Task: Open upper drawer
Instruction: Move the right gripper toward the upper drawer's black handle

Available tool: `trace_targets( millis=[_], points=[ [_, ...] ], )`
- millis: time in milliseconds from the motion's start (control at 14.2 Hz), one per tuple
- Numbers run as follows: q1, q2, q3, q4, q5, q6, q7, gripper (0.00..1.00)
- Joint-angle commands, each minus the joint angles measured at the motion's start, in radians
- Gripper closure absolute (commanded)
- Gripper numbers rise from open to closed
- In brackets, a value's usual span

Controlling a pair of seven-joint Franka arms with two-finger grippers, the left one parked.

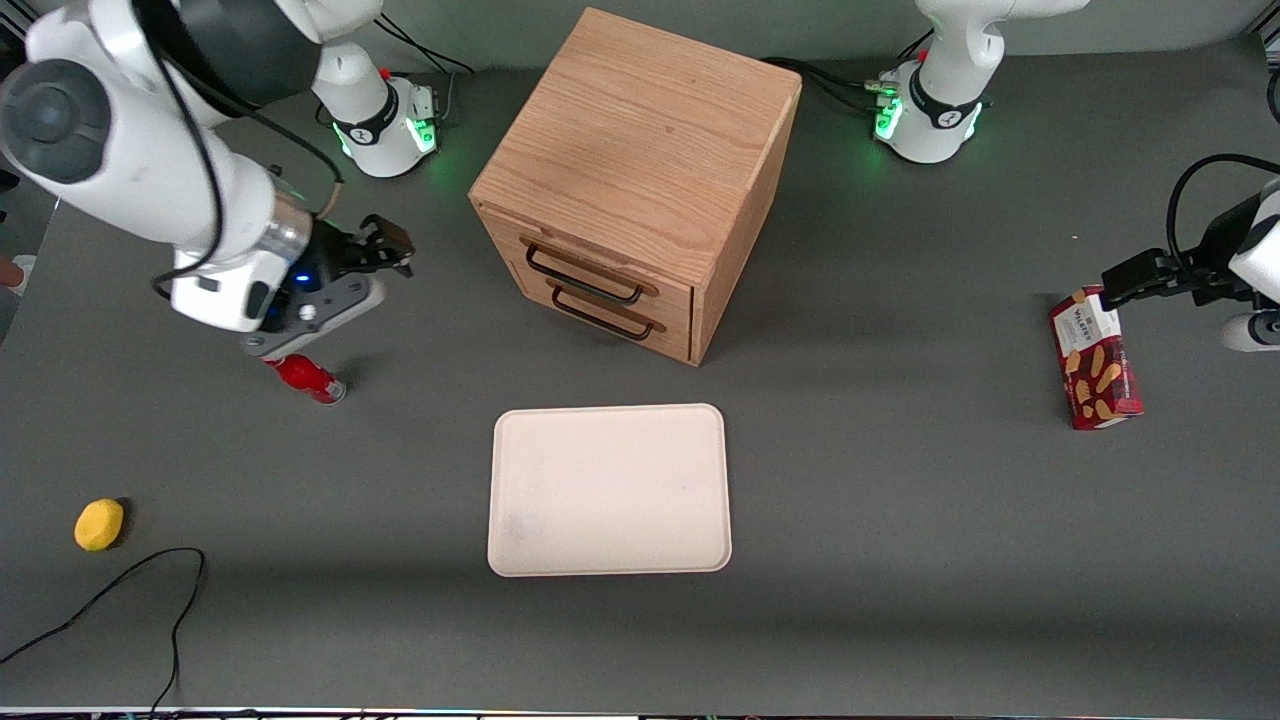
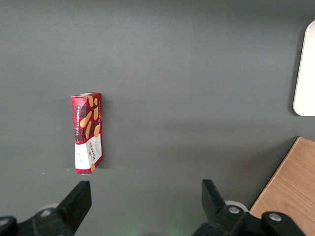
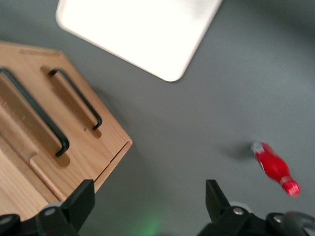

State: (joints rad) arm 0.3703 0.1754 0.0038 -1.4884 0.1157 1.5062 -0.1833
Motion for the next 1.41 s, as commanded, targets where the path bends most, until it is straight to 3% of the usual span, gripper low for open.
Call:
trace_targets(
  millis=[0, 211, 493, 1338],
  points=[
    [0.041, 0.07, 0.033, 0.042, 0.018, -0.008, -0.195, 0.0],
    [0.041, 0.099, 0.082, 0.045, 0.027, 0.041, -0.262, 0.0],
    [0.039, 0.228, 0.102, 0.155, 0.111, 0.052, -0.251, 0.0],
    [0.087, 0.296, 0.125, 0.139, 0.144, 0.059, -0.261, 0.0]
  ],
)
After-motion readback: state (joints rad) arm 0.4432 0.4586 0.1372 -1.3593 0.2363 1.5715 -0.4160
